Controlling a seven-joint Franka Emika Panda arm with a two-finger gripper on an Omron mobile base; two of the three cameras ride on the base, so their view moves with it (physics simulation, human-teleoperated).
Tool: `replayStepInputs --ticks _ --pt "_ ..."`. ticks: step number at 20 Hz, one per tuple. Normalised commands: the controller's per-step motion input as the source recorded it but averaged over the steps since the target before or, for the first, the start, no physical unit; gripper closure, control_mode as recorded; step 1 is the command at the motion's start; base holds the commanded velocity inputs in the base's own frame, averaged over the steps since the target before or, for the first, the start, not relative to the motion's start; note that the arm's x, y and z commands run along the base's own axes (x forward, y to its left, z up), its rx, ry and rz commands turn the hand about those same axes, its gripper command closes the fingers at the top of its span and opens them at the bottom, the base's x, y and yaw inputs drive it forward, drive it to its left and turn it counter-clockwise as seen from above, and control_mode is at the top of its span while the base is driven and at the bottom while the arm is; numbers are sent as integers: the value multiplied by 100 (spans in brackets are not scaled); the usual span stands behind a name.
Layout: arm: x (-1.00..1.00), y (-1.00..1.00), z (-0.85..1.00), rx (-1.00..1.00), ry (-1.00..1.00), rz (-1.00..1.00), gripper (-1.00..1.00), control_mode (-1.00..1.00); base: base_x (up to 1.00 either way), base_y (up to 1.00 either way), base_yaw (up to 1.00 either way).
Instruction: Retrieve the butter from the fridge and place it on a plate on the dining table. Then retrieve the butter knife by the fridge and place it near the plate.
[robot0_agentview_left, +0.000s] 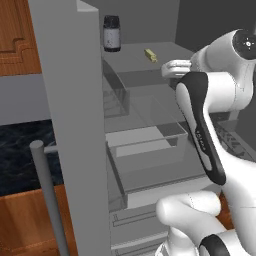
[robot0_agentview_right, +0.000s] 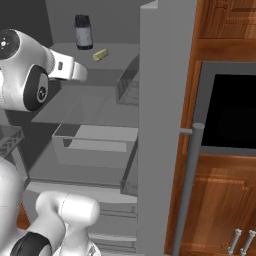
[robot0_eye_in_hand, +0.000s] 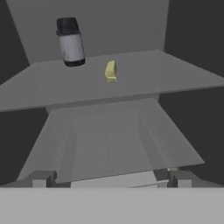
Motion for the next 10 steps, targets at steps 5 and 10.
replayStepInputs --ticks 5,10 --pt "82 0 23 -3 6 0 -100 -100 0 0 0" --pt "74 0 25 -8 2 0 -100 -100 0 0 0"
